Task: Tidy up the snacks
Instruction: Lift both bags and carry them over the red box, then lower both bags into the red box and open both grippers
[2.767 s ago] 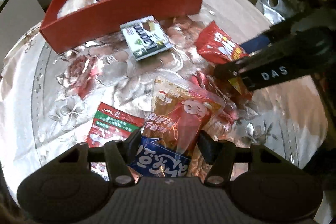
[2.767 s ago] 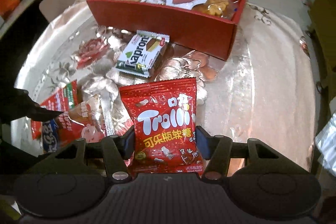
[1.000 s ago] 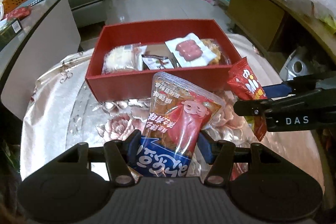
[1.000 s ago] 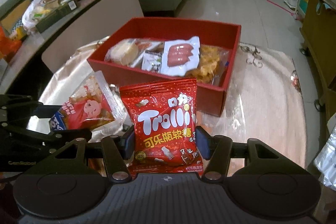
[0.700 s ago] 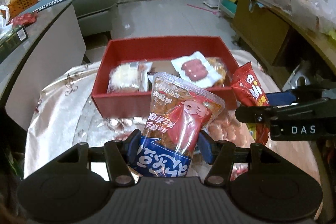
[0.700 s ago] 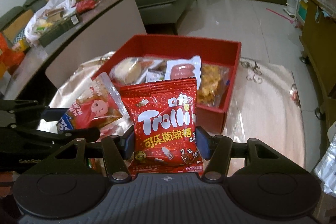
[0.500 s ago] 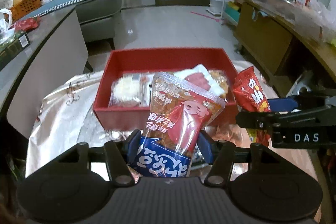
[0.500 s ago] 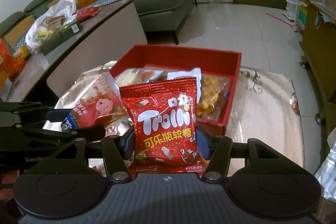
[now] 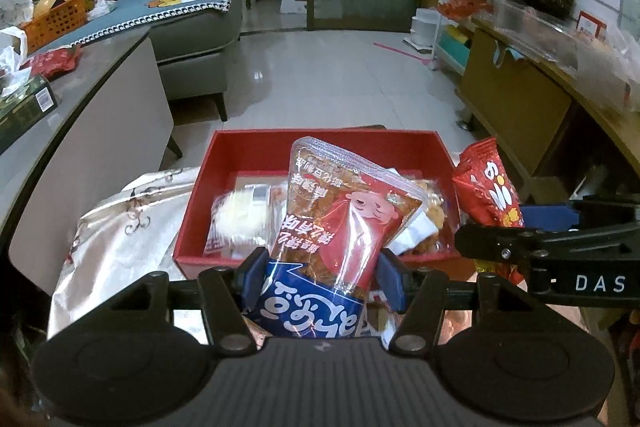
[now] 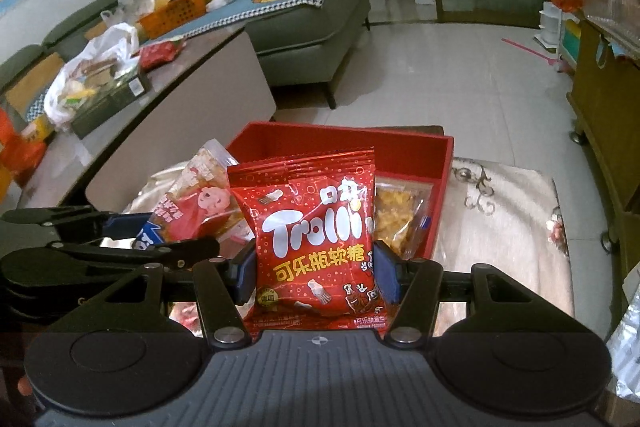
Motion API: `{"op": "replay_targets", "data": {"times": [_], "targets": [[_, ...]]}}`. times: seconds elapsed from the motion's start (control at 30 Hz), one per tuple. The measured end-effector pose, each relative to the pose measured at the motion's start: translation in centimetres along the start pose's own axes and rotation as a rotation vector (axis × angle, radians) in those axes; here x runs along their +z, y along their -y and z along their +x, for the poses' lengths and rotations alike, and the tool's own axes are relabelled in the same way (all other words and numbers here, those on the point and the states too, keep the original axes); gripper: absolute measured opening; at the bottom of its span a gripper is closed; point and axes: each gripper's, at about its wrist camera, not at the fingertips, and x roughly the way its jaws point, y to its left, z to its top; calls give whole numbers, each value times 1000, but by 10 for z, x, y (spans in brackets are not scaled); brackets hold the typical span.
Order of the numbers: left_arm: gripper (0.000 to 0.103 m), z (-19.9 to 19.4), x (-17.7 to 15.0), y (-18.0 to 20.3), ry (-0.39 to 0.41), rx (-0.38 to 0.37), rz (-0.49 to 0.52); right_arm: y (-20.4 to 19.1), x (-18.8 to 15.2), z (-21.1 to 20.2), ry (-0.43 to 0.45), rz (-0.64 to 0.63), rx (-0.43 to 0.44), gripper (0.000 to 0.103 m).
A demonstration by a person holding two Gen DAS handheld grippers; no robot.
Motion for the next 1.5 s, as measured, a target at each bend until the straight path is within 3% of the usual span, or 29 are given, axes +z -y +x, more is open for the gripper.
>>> {"op": "replay_targets", "data": {"times": [0.43, 0.97, 1.5], "targets": [[52, 41, 28, -9, 6, 53, -31, 19, 20, 23, 7, 31, -20, 65], [52, 97, 44, -14, -31, 97, -69, 28, 34, 91, -59, 26, -30, 66], [61, 97, 44, -16, -34, 127, -45, 32, 39, 95, -36, 45, -37, 77]]}}
